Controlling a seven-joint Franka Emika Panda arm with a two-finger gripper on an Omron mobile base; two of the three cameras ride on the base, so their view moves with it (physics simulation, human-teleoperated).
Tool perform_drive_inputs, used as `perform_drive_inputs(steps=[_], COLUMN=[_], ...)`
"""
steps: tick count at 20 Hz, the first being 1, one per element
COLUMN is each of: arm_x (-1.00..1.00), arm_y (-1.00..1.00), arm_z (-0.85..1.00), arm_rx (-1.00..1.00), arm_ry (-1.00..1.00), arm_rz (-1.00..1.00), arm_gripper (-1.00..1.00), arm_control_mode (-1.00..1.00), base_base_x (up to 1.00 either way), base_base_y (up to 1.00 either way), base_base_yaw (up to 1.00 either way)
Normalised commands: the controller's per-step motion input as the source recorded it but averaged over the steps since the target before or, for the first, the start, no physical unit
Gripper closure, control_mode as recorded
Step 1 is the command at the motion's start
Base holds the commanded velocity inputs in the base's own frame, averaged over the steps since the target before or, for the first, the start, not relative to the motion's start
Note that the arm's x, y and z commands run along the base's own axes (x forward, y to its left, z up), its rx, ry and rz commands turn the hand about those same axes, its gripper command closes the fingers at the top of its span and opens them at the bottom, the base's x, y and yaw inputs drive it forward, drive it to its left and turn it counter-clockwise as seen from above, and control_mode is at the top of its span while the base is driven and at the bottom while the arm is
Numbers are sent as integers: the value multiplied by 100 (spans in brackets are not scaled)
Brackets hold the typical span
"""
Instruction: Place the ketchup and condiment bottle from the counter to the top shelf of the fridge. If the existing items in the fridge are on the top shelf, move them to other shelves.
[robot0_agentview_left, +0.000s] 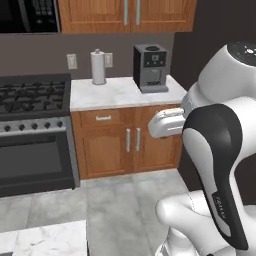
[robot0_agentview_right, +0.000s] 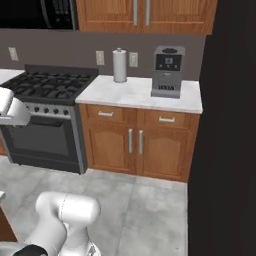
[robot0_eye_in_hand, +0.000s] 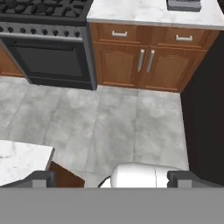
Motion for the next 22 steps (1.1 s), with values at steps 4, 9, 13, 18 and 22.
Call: perform_drive_inputs(steps=[4, 9, 13, 18, 22], arm_x=[0, 0, 0, 0, 0], arm_y=[0, 0, 0, 0, 0], arm_z=[0, 0, 0, 0, 0], arm_rx=[0, 0, 0, 0, 0], arm_ry=[0, 0, 0, 0, 0], arm_rz=[0, 0, 0, 0, 0], arm_gripper=[-100, -100, -100, -100, -100], arm_control_mode=[100, 100, 100, 100, 100], base_base_x=[100, 100, 99, 67, 59], base_base_y=[0, 0, -2, -2, 0], base_base_yaw=[15, 27, 70, 87, 89])
